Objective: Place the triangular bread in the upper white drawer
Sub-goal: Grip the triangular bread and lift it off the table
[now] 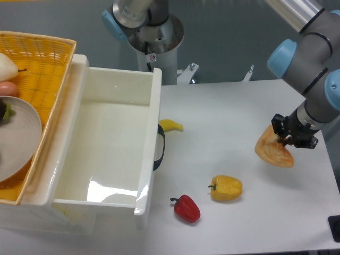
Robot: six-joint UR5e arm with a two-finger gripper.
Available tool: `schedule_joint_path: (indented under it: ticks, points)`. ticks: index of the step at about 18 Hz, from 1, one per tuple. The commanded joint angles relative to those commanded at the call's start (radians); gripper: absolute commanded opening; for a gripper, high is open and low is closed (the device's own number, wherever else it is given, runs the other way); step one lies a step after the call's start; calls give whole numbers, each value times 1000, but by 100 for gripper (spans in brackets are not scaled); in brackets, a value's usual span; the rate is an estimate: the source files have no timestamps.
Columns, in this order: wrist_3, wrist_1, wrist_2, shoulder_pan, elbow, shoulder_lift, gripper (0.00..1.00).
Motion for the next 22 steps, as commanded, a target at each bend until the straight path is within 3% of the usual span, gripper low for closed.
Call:
schedule_joint_path:
  ticks: [7, 14, 18, 22]
  points:
    - [-15, -3, -37, 12, -17, 34, 0]
    - [-173, -21, -152, 12, -107, 221, 0]
    - [-244, -80, -222, -2, -107, 311, 0]
    - [-363, -81, -323, -29, -106, 386, 0]
